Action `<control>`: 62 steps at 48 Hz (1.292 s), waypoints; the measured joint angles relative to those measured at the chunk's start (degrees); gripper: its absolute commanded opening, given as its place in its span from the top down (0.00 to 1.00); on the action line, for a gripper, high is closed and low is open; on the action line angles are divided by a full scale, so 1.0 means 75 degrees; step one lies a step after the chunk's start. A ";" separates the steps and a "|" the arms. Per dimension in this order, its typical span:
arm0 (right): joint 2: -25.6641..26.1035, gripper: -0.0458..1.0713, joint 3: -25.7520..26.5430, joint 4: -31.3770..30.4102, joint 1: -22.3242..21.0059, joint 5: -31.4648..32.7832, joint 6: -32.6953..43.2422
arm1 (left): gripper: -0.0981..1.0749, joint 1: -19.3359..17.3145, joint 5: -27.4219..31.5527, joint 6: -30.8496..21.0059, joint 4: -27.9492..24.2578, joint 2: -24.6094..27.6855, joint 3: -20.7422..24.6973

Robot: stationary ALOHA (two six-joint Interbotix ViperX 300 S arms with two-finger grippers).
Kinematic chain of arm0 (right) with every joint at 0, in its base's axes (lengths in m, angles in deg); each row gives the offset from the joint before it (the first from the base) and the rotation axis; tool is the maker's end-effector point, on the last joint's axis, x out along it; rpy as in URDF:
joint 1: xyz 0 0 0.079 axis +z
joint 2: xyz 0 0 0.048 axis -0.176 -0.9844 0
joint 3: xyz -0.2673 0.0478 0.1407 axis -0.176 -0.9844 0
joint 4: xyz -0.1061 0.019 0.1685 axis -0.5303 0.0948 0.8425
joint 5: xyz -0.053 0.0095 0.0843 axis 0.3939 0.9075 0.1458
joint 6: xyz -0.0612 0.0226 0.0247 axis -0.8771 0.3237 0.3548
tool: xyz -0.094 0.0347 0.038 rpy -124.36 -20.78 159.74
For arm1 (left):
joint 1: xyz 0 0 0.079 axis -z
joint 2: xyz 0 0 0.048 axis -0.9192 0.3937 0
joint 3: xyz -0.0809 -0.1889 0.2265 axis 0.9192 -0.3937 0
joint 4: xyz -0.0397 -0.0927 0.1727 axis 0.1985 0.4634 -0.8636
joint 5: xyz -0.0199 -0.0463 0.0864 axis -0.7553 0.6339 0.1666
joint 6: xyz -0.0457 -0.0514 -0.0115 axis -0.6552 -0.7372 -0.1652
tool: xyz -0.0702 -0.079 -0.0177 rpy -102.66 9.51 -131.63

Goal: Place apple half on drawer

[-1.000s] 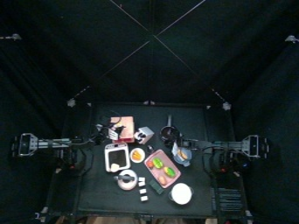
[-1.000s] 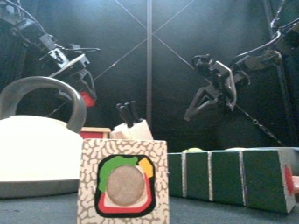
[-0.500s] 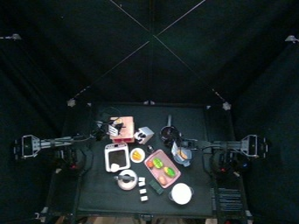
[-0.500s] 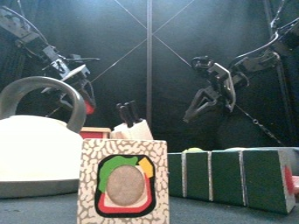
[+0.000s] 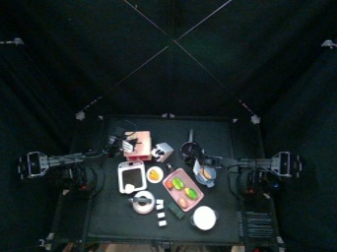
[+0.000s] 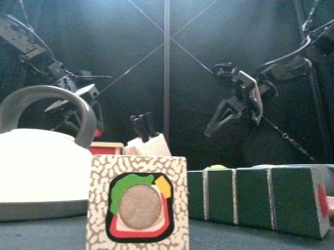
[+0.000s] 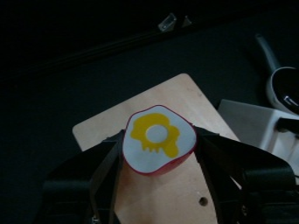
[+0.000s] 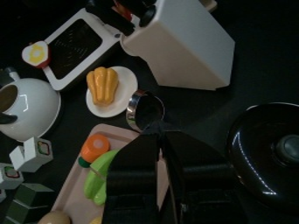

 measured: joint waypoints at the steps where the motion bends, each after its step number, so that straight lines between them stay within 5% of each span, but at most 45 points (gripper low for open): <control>1: 0.0000 0.63 0.0000 -0.0012 0.0000 0.0000 0.0000 | 0.19 0.0000 0.0000 0.0000 0.0012 0.0023 -0.0012; 27: 0.0000 0.63 0.0000 -0.0012 0.0000 0.0012 0.0000 | 0.05 0.0023 -0.0187 0.0023 0.0152 0.0434 0.0000; 62: 0.0000 0.63 0.0000 -0.0023 0.0000 0.0070 0.0000 | 0.05 0.0152 -0.0082 0.0000 0.0164 -0.0059 0.0035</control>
